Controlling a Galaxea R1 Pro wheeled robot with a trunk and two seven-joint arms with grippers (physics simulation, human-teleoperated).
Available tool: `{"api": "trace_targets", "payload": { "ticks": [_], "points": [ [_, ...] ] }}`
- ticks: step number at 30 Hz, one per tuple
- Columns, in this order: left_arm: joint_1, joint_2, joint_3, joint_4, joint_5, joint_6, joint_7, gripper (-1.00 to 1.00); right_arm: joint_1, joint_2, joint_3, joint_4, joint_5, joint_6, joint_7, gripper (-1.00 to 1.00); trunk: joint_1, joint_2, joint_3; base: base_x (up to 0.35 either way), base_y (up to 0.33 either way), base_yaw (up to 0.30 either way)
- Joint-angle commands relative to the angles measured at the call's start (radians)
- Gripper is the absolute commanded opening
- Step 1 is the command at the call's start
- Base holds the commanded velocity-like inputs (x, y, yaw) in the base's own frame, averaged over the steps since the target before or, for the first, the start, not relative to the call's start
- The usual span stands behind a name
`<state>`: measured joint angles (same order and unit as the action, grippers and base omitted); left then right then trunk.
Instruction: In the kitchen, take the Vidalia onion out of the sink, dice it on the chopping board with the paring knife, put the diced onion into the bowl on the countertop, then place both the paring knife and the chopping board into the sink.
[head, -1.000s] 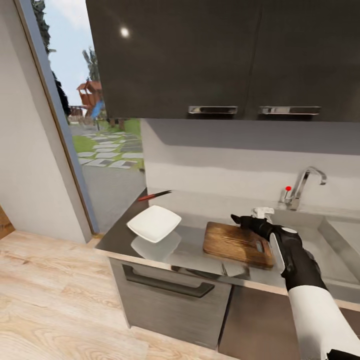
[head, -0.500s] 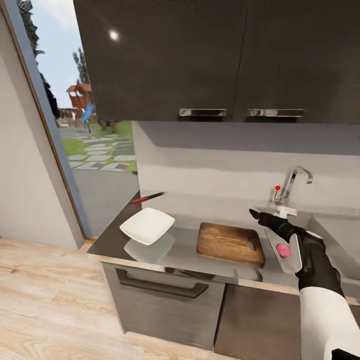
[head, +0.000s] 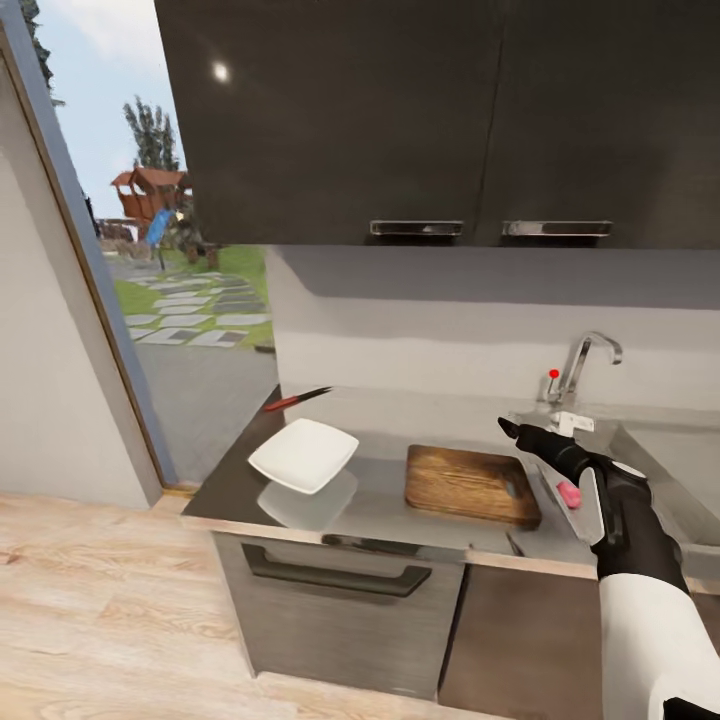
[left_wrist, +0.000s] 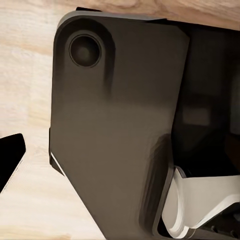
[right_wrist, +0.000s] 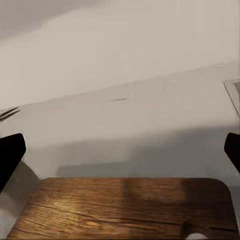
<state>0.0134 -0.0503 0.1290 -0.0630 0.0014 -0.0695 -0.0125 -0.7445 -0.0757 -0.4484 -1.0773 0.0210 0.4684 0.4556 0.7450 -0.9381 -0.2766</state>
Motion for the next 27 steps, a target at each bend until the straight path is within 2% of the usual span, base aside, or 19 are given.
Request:
{"api": "trace_targets", "payload": {
  "ticks": [1, 10, 13, 15, 19, 27],
  "points": [
    [0.0, 0.0, 0.006, -0.001, 0.0, -0.001, -0.001, 1.0, -0.001, 0.001, -0.003, -0.001, 0.003, 0.006, 0.006, 1.0, 0.0, -0.001, -0.001, 0.0, 0.279, -0.004],
    [0.0, 0.0, 0.006, -0.001, 0.0, -0.001, -0.001, 1.0, -0.001, -0.004, -0.003, -0.002, 0.005, 0.007, 0.003, 1.0, 0.0, -0.001, -0.001, 0.0, 0.291, -0.001],
    [-0.006, -0.016, 0.006, -0.005, 0.004, 0.0, 0.0, 1.0, -0.018, -0.021, 0.014, -0.019, 0.006, 0.006, 0.005, 1.0, 0.0, -0.001, -0.001, 0.0, 0.0, 0.0],
    [-0.006, -0.016, 0.006, -0.005, 0.004, 0.0, 0.0, 1.0, -0.029, -0.032, 0.025, -0.03, 0.007, 0.006, 0.005, 1.0, 0.0, -0.001, -0.001, 0.0, 0.0, 0.0],
    [-0.006, -0.021, 0.006, -0.005, 0.005, -0.005, 0.0, 1.0, -0.052, -0.054, 0.023, -0.052, 0.008, 0.007, 0.007, 1.0, 0.0, -0.001, -0.001, 0.0, 0.059, 0.0],
    [-0.006, -0.027, 0.006, -0.005, 0.004, -0.02, 0.0, 1.0, -0.055, -0.099, 0.025, -0.097, 0.01, 0.046, 0.008, 1.0, 0.0, -0.001, -0.001, 0.0, 0.267, -0.053]
  ]
}}
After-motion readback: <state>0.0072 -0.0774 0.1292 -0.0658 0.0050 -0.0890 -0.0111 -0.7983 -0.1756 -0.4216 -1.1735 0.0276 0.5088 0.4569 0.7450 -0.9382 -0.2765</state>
